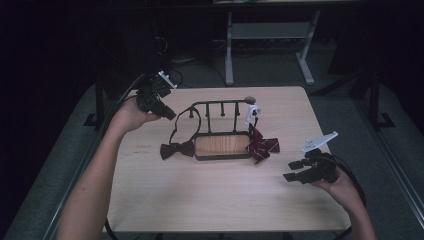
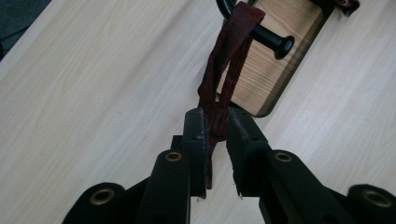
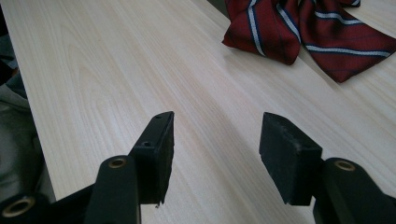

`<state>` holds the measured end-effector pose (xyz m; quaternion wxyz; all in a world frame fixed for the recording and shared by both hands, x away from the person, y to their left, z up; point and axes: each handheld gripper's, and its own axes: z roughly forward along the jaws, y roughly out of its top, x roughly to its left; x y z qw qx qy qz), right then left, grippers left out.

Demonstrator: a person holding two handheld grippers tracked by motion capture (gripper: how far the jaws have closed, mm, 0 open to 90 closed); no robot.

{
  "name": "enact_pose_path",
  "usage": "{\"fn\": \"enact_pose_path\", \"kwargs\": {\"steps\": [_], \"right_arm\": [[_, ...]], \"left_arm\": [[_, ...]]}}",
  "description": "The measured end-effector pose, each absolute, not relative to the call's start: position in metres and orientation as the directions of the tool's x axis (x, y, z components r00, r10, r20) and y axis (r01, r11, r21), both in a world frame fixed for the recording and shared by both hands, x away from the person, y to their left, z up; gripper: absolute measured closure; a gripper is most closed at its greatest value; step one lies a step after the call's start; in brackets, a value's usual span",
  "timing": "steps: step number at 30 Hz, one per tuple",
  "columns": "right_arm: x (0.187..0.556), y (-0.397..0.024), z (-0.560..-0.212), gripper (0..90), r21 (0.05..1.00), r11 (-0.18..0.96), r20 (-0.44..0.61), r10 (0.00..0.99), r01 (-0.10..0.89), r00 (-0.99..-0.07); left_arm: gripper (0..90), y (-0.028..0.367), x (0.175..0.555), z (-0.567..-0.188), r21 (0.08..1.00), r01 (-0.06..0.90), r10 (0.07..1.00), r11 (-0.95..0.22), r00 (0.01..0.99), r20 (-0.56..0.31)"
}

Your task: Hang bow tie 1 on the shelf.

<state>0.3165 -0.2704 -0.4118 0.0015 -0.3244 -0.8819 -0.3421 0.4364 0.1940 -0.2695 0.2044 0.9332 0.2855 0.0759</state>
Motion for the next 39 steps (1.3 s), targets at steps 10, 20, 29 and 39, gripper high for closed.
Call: {"fn": "enact_pose_path", "kwargs": {"steps": [10, 20, 29, 39], "right_arm": [[0.318, -0.271, -0.413, 43.4, 0.6, 0.551, 0.225, 0.58, 0.58, -0.783], [0.319, -0.272, -0.414, 43.4, 0.599, 0.549, 0.227, 0.582, 0.583, -0.781], [0.32, -0.272, -0.416, 43.4, 0.593, 0.55, 0.226, 0.587, 0.588, -0.777], [0.32, -0.275, -0.416, 42.5, 0.596, 0.54, 0.226, 0.598, 0.595, -0.769]], "left_arm": [[71.4, 0.203, 0.427, -0.275, 0.423, 0.498, 0.559, -0.757, 0.828, 0.026], [68.7, 0.206, 0.42, -0.277, 0.44, 0.496, 0.56, -0.748, 0.828, 0.017], [67.5, 0.203, 0.414, -0.278, 0.438, 0.483, 0.547, -0.758, 0.837, 0.025], [63.8, 0.208, 0.408, -0.284, 0.439, 0.478, 0.541, -0.76, 0.841, 0.021]]}}
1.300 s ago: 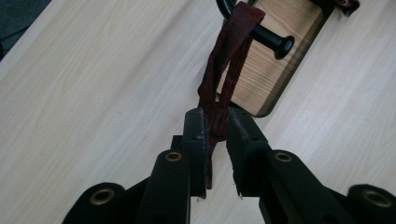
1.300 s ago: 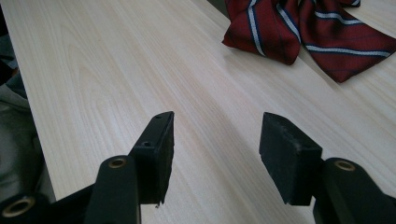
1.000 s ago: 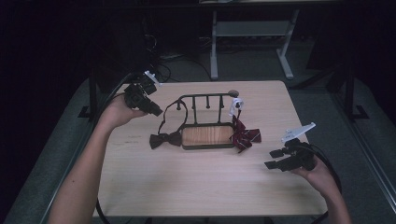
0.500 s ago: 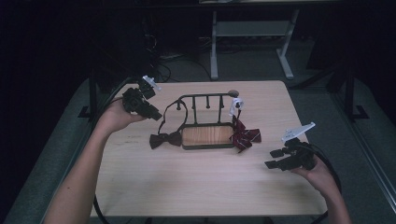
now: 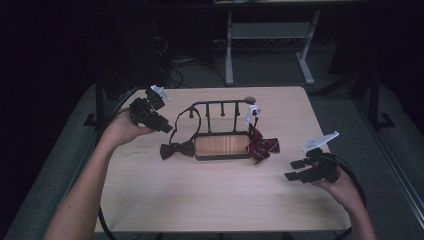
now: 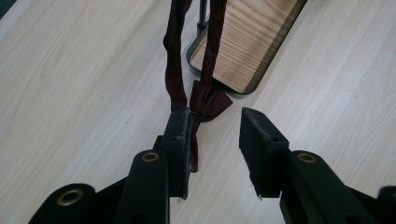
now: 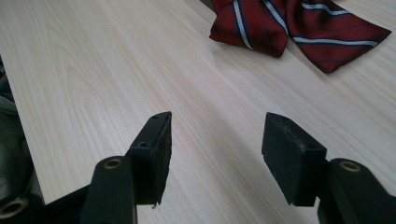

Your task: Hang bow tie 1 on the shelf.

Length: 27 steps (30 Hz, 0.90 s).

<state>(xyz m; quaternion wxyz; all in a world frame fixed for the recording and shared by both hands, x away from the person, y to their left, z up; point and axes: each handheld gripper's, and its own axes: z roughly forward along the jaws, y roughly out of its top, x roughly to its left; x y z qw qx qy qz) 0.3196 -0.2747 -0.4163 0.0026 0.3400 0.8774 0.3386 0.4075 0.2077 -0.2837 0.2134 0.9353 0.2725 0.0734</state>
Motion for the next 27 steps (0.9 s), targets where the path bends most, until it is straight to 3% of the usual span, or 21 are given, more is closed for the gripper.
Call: {"fn": "enact_pose_path", "kwargs": {"steps": [27], "right_arm": [[0.32, -0.274, -0.417, 42.0, 0.596, 0.535, 0.226, 0.604, 0.599, -0.764]], "left_arm": [[56.8, 0.214, 0.39, -0.293, 0.466, 0.463, 0.528, -0.754, 0.849, 0.011]]}}
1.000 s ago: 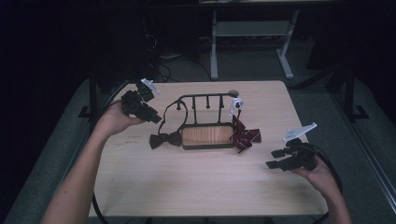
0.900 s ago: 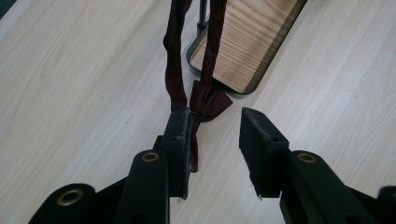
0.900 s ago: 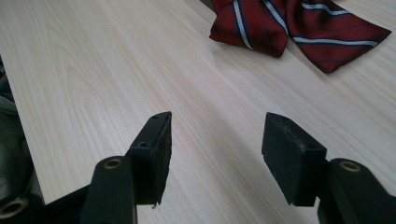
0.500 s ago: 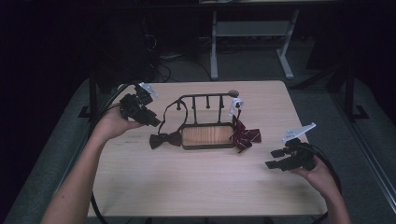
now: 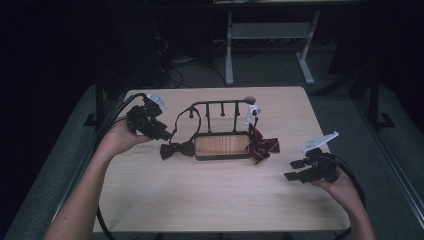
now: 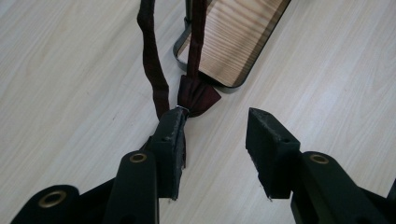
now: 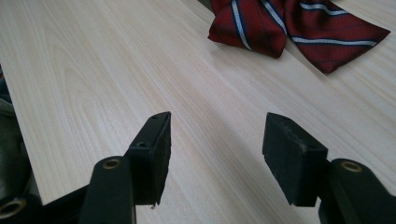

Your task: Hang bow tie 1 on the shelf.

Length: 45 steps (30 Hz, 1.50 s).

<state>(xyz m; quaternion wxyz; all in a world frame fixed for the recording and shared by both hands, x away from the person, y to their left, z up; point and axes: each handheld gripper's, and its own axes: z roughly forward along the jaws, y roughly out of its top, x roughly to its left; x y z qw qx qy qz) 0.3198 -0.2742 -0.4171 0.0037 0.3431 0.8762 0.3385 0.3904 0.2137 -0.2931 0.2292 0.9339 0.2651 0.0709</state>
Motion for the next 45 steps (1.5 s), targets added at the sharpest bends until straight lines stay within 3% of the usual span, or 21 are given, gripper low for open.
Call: {"fn": "enact_pose_path", "kwargs": {"steps": [45], "right_arm": [[0.32, -0.274, -0.421, 41.5, 0.591, 0.529, 0.22, 0.621, 0.609, -0.752]], "left_arm": [[43.5, 0.227, 0.36, -0.335, 0.522, 0.47, 0.541, -0.712, 0.841, -0.018]]}}
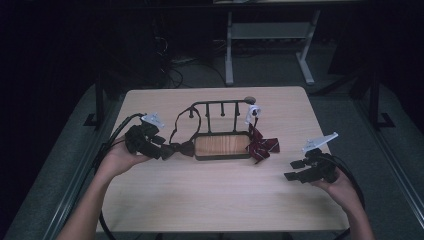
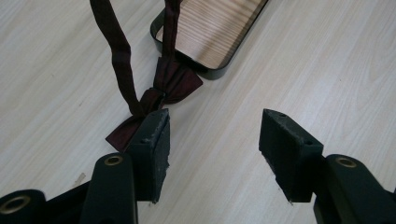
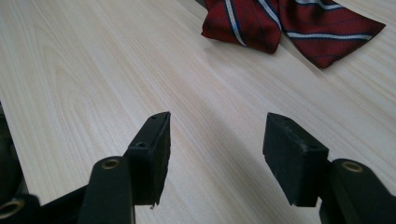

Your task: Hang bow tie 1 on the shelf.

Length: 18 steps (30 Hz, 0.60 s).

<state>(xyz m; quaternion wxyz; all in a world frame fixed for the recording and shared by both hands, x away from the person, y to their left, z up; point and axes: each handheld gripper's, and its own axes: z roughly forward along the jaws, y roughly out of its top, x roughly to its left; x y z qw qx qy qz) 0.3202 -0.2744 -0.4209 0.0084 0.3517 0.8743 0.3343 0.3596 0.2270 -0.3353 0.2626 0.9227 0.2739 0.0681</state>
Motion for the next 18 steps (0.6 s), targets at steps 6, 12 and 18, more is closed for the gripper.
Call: {"fn": "enact_pose_path", "kwargs": {"steps": [6, 12, 18], "right_arm": [[0.32, -0.275, -0.421, 41.5, 0.589, 0.527, 0.223, 0.622, 0.612, -0.75], [0.32, -0.274, -0.422, 41.5, 0.587, 0.528, 0.225, 0.621, 0.613, -0.751], [0.321, -0.274, -0.423, 41.5, 0.588, 0.53, 0.223, 0.62, 0.611, -0.752]], "left_arm": [[41.9, 0.229, 0.355, -0.342, 0.526, 0.47, 0.541, -0.709, 0.841, -0.023], [41.1, 0.229, 0.35, -0.348, 0.539, 0.467, 0.541, -0.7, 0.841, -0.026], [40.3, 0.231, 0.345, -0.355, 0.542, 0.467, 0.542, -0.698, 0.84, -0.026]]}}
